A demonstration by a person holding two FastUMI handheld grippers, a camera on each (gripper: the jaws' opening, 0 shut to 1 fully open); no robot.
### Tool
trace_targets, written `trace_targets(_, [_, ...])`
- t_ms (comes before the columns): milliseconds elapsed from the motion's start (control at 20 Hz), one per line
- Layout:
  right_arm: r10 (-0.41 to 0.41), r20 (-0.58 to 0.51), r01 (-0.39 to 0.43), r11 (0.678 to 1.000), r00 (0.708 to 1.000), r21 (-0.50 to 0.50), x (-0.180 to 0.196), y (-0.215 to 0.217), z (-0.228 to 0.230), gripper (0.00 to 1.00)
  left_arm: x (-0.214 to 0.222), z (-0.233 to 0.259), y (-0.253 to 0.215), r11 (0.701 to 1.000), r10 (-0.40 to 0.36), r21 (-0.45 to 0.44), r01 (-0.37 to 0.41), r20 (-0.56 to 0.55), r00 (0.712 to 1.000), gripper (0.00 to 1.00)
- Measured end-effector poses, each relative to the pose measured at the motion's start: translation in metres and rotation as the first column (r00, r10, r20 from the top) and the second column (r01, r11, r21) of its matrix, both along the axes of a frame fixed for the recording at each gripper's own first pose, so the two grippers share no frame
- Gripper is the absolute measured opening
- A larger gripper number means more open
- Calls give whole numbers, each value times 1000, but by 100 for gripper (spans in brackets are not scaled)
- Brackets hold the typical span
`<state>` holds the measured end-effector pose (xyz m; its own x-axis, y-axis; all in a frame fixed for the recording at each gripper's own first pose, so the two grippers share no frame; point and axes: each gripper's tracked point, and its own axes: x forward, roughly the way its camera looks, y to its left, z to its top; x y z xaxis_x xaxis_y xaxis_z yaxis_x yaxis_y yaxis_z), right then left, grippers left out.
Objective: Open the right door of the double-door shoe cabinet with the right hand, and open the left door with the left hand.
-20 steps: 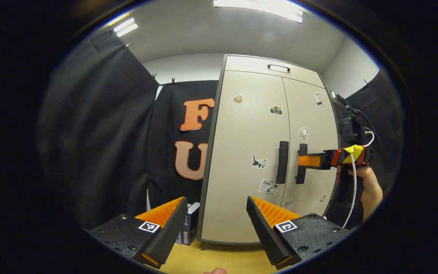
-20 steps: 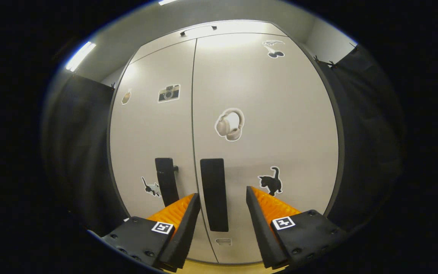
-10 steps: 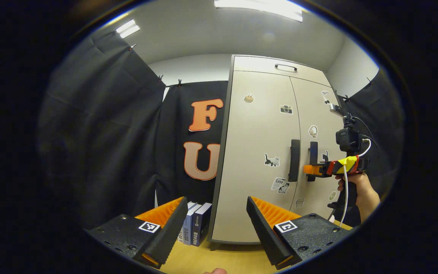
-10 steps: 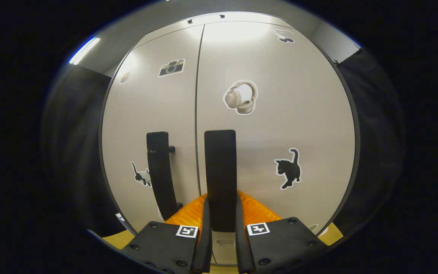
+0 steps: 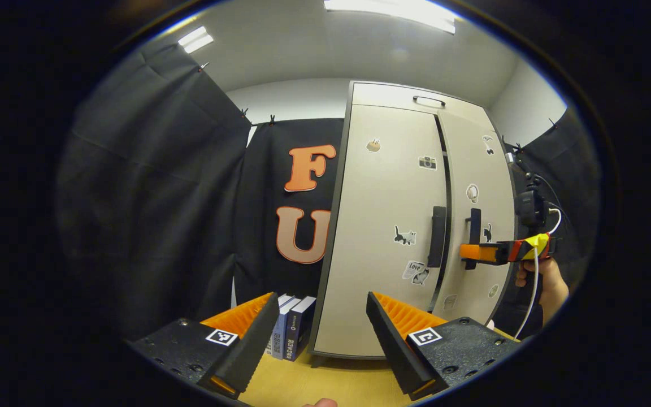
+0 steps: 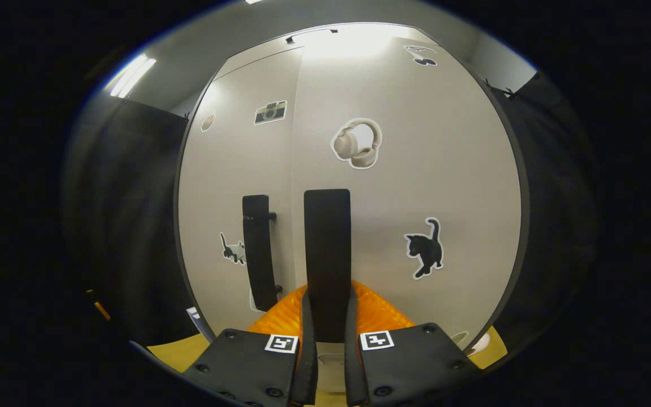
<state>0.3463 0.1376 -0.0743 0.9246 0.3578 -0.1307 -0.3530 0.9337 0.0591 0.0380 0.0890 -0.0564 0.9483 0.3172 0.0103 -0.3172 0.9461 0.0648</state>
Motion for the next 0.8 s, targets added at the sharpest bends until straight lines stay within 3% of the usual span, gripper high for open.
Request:
trace_targets(400, [83,6,-83,997,997,-8,-59,-38,11,27,-16,9,-12,999,24,22,-24,16,1000,94])
trace_targets(800, [121,8,-121,993,993,18,-98,-82,18,27,-3,3,-33,1000,-4,13,4,10,1000,94])
